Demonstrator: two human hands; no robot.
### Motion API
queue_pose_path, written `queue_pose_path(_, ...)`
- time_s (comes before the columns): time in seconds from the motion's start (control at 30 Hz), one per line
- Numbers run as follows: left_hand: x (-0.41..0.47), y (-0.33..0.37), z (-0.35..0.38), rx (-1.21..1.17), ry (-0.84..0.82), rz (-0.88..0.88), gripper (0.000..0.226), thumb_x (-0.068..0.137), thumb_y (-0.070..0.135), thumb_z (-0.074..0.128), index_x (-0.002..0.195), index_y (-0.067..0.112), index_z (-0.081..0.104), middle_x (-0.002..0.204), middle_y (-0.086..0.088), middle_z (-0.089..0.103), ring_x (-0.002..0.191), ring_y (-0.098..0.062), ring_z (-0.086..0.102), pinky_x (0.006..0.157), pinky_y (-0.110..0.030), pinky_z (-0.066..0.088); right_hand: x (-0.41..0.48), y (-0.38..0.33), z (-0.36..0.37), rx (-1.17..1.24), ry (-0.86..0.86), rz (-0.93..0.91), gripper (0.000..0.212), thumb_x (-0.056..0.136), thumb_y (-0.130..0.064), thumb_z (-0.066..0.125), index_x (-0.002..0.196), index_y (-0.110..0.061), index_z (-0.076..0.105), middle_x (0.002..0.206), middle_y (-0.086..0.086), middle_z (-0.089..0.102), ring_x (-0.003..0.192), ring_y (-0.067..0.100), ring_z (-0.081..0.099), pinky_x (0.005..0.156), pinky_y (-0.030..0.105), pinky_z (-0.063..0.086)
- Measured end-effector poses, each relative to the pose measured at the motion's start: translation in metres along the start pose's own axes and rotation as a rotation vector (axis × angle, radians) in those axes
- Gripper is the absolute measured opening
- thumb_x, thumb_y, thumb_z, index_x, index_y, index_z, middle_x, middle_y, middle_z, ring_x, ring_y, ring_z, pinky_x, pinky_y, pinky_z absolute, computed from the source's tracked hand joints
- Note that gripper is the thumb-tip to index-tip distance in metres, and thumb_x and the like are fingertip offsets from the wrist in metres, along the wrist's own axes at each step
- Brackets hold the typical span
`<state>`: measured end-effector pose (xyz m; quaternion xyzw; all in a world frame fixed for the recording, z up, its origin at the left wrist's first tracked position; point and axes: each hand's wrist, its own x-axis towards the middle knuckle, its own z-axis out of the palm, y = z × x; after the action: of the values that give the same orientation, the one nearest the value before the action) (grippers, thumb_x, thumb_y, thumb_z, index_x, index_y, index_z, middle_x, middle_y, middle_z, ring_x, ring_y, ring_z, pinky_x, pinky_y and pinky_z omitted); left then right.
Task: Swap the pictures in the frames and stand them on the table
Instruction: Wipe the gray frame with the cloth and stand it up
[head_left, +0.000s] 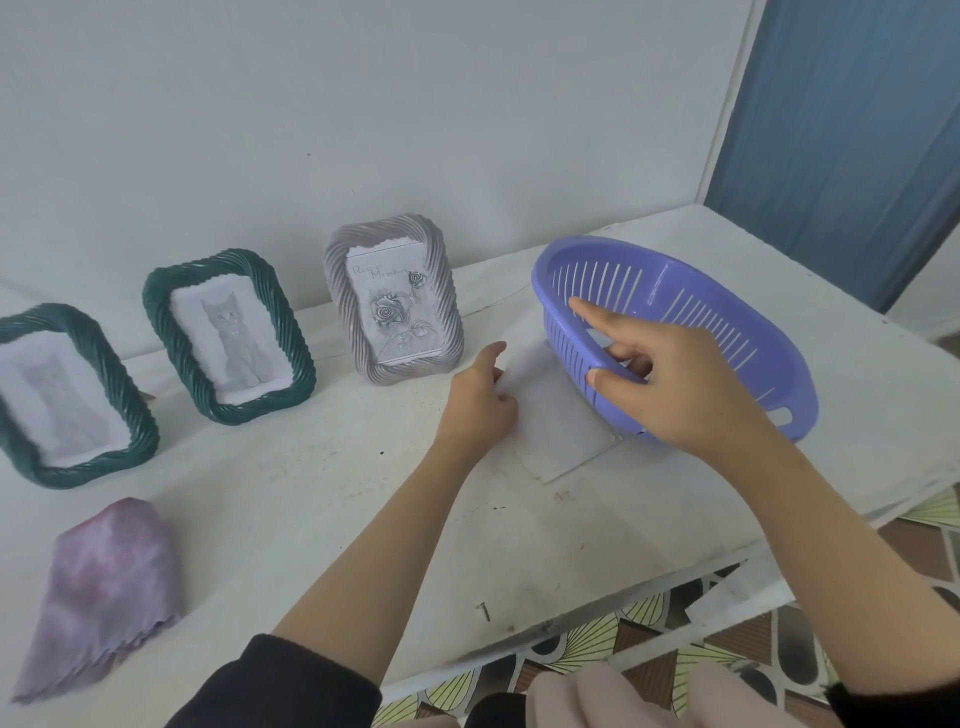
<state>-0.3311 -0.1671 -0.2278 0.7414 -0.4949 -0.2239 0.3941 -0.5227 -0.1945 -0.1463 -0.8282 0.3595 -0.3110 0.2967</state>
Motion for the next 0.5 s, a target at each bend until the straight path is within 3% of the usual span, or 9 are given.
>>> queue_pose_path(0.13, -0.001, 0.003, -0.004, -0.037, 0.023, -0.036, 0.054, 0.074, 0.0, 0.053, 0.124, 0.018, 0.048, 0.079, 0.002, 0.051, 0.071, -0.013, 0.051, 0.062, -0.02, 0.043, 0.0, -0.001, 0.0, -0.018, 0.01, 0.003, 0.059, 0.083, -0.016, 0.063, 0.131, -0.044, 0.044, 0.077, -0.013, 0.059, 0.059, 0.025, 0.048, 0.06, 0.009, 0.041)
queue_pose_path(0.23, -0.004, 0.004, -0.013, -0.137, 0.053, -0.062, 0.046, 0.073, 0.001, 0.056, 0.114, 0.02, 0.053, 0.082, 0.0, 0.051, 0.066, -0.01, 0.047, 0.053, -0.012, 0.04, 0.0, -0.001, 0.001, -0.002, 0.018, 0.002, 0.058, 0.082, -0.015, 0.064, 0.13, -0.043, 0.045, 0.075, -0.011, 0.058, 0.055, 0.014, 0.042, 0.056, 0.006, 0.039)
queue_pose_path(0.37, -0.011, 0.005, -0.033, -0.349, 0.118, -0.021, 0.05, 0.073, -0.006, 0.056, 0.107, 0.03, 0.052, 0.101, 0.004, 0.051, 0.083, -0.017, 0.053, 0.066, -0.02, 0.047, -0.002, -0.002, 0.006, 0.002, -0.003, 0.005, 0.058, 0.082, -0.015, 0.064, 0.13, -0.043, 0.046, 0.075, -0.007, 0.059, 0.059, 0.002, 0.047, 0.057, 0.003, 0.038)
queue_pose_path(0.43, -0.016, 0.009, -0.046, -0.413, 0.152, 0.039, 0.058, 0.074, -0.012, 0.054, 0.103, 0.037, 0.05, 0.112, 0.007, 0.051, 0.083, -0.014, 0.054, 0.068, -0.017, 0.047, -0.004, -0.004, 0.01, 0.006, -0.03, 0.01, 0.058, 0.083, -0.015, 0.064, 0.131, -0.042, 0.046, 0.076, -0.008, 0.059, 0.062, -0.003, 0.049, 0.058, 0.002, 0.037)
queue_pose_path(0.5, -0.018, 0.011, -0.06, -0.452, 0.187, 0.079, 0.06, 0.072, -0.016, 0.052, 0.096, 0.039, 0.054, 0.113, 0.01, 0.053, 0.083, -0.013, 0.052, 0.069, -0.02, 0.045, -0.006, -0.004, 0.014, 0.005, -0.044, 0.013, 0.058, 0.083, -0.014, 0.064, 0.131, -0.041, 0.045, 0.08, 0.002, 0.062, 0.063, 0.0, 0.047, 0.061, 0.005, 0.037)
